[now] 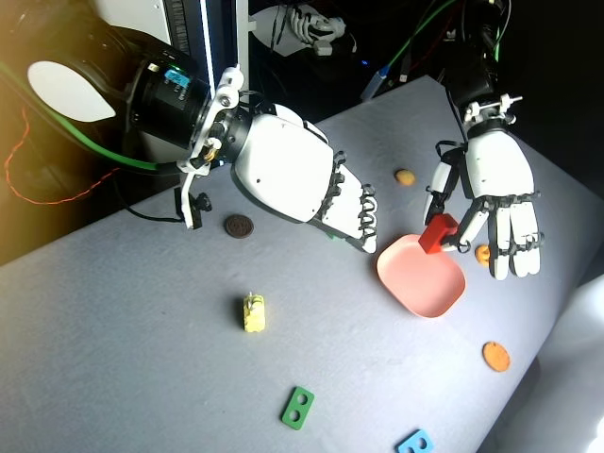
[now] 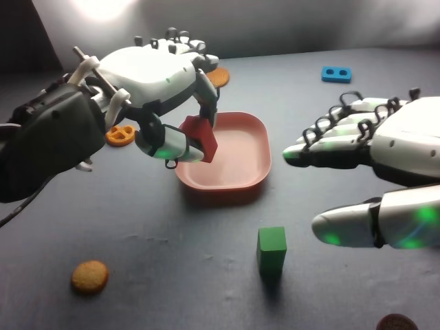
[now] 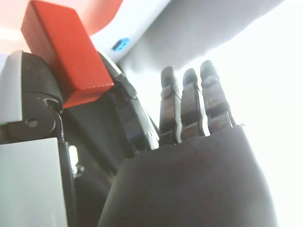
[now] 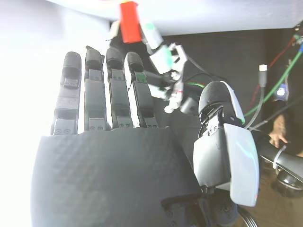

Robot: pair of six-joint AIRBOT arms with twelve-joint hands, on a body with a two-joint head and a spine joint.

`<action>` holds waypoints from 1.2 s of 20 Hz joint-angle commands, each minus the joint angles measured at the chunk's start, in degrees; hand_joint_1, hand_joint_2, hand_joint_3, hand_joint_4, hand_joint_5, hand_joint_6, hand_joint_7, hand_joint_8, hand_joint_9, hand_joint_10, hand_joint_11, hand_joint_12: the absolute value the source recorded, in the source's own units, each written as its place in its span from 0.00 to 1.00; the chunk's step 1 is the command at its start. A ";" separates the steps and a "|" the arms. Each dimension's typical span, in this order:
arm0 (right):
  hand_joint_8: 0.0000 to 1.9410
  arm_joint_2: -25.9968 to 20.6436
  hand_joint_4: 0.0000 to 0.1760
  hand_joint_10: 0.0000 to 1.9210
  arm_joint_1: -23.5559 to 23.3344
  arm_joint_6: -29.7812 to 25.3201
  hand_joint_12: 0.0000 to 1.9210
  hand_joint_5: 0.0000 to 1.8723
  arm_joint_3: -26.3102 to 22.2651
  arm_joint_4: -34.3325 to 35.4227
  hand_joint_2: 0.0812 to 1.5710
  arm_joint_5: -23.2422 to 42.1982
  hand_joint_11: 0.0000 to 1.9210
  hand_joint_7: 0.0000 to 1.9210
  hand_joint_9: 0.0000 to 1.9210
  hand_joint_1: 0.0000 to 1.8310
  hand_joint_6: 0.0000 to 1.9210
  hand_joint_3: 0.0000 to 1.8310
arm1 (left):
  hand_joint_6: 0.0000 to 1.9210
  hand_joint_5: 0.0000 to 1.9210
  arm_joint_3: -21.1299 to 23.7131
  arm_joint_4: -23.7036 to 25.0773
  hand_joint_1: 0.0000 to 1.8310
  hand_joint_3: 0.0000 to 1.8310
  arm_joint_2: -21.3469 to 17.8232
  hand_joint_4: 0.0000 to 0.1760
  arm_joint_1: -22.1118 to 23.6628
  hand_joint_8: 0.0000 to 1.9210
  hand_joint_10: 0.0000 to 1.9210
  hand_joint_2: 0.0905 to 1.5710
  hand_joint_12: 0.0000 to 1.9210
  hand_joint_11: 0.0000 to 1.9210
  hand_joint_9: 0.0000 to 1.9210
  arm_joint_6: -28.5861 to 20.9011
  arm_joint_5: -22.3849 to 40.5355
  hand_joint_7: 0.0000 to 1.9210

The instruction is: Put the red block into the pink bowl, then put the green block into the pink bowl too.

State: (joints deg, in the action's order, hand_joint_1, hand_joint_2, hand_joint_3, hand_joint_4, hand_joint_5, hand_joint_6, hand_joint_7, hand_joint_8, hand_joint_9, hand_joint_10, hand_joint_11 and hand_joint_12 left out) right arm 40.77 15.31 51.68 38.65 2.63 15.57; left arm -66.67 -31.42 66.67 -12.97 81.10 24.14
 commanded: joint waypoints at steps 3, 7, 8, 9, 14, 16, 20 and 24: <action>0.00 0.01 0.00 0.01 -0.28 4.10 0.23 0.15 -0.06 8.44 0.74 6.74 0.00 0.14 0.10 0.00 0.00 0.00 | 0.50 0.52 -1.89 2.78 0.56 0.00 0.64 0.78 0.56 0.00 0.00 0.69 0.00 0.00 0.00 -2.16 5.56 0.10; 0.00 0.41 0.00 0.00 -0.35 8.46 0.21 0.15 -0.09 14.70 0.75 7.36 0.00 0.14 0.10 0.00 0.00 0.00 | 0.49 0.52 -4.22 5.29 0.57 0.00 1.96 0.81 0.15 0.00 0.00 0.68 0.00 0.00 0.00 -4.99 5.56 0.11; 0.00 0.47 0.00 0.00 -0.35 10.92 0.18 0.14 -0.16 17.65 0.75 7.45 0.00 0.13 0.10 0.00 0.00 0.00 | 0.50 0.52 -4.76 5.85 0.56 0.00 2.33 0.83 0.03 0.00 0.00 0.69 0.00 0.00 0.00 -5.62 5.56 0.11; 0.00 0.64 0.00 0.00 -0.35 13.65 0.21 0.15 -0.18 20.40 0.75 7.69 0.00 0.14 0.11 0.00 0.00 0.00 | 0.50 0.51 -5.16 6.42 0.56 0.00 2.62 0.84 -0.05 0.00 0.00 0.69 0.00 0.00 0.00 -6.11 5.56 0.11; 0.00 2.17 0.00 0.00 0.74 20.71 0.12 0.16 -0.15 26.25 0.73 9.71 0.00 0.13 0.09 0.00 0.00 0.00 | 0.49 0.52 -6.34 7.41 0.56 0.00 3.35 0.81 -0.24 0.00 0.00 0.68 0.00 0.00 0.00 -7.36 5.81 0.13; 0.00 2.89 0.37 0.00 0.97 20.80 0.07 0.15 -0.15 26.25 0.69 10.69 0.00 0.08 0.06 0.01 0.00 0.00 | 0.47 0.53 -6.41 7.14 0.57 0.00 3.39 0.79 -0.24 0.00 0.00 0.68 0.00 0.00 0.00 -7.36 6.17 0.12; 0.00 3.50 0.70 0.00 1.14 20.80 0.05 0.18 -0.14 26.48 0.55 12.70 0.00 0.04 0.01 0.15 0.00 0.00 | 0.47 0.53 -6.50 7.11 0.57 0.00 3.40 0.81 -0.25 0.00 0.00 0.68 0.00 0.00 0.00 -7.36 6.69 0.12; 0.00 3.57 0.83 0.00 1.77 20.83 0.00 0.20 -0.13 26.48 0.49 15.07 0.00 0.01 0.00 0.24 0.00 0.00 | 0.22 0.48 -6.62 7.12 0.52 0.00 3.38 0.72 -0.25 0.00 0.00 0.61 0.00 0.00 0.00 -7.55 6.85 0.10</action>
State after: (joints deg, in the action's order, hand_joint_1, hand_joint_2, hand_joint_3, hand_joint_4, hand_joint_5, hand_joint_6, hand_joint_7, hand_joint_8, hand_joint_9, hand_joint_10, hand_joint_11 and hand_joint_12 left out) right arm 44.66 17.47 72.55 38.65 29.98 24.21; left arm -72.97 -25.04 70.57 -13.52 73.65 24.25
